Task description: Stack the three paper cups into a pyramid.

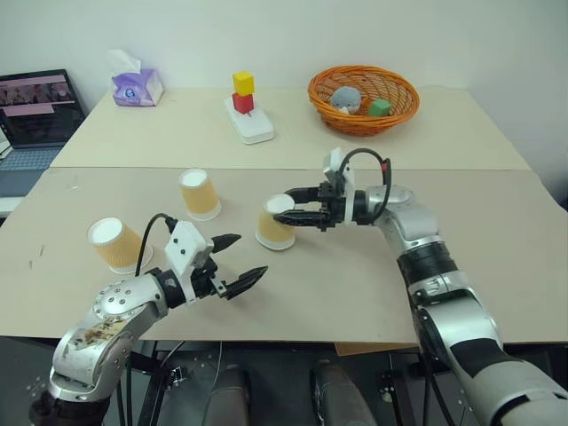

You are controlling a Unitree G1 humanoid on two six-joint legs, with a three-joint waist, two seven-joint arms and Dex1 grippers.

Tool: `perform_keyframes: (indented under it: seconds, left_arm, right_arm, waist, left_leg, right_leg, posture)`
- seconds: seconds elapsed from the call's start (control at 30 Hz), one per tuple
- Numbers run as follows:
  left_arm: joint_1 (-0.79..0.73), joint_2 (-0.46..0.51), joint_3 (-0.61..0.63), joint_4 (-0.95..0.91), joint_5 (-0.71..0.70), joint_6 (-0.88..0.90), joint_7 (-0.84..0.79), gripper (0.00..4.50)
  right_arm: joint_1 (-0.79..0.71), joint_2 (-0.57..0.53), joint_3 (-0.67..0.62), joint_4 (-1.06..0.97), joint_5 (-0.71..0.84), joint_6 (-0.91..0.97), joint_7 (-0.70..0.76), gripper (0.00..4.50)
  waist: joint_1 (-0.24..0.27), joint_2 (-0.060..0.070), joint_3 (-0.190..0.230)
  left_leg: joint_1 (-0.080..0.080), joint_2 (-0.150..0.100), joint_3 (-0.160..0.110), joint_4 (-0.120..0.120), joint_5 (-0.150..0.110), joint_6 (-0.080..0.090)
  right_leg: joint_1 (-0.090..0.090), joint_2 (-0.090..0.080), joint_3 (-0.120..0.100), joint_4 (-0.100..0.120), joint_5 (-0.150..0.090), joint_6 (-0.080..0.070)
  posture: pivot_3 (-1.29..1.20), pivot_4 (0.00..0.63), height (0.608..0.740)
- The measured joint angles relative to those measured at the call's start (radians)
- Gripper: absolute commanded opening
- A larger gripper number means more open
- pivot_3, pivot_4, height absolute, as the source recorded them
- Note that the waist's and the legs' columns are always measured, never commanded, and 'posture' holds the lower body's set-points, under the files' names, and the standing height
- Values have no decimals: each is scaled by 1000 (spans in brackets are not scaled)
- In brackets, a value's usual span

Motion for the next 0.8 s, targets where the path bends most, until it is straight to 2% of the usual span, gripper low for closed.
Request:
perform_keyframes:
  seconds: [0.2,0.4,0.8]
  left_arm:
    - [0,0,-4,0,0,0,6,4500]
    - [-13,0,-22,2,1,-1,4,4500]
    - [-41,-3,-38,22,1,-5,-7,4500]
  right_arm:
    - [1,-59,-14,5,-16,-6,32,2642]
    - [59,-128,-29,-84,-13,23,46,2642]
    - [87,-118,-55,-137,-9,63,12,2642]
  waist:
    - [1,0,0]
    - [-1,0,1]
    - [-3,0,1]
  left_leg:
    - [0,0,0,0,0,0]
    - [0,0,0,0,0,0]
    - [0,0,0,0,0,0]
  right_leg:
    - [0,0,0,0,0,0]
    - [0,0,0,0,0,0]
    - [0,0,0,0,0,0]
  posture:
    - [0,150,658]
    - [0,150,658]
    - [0,150,658]
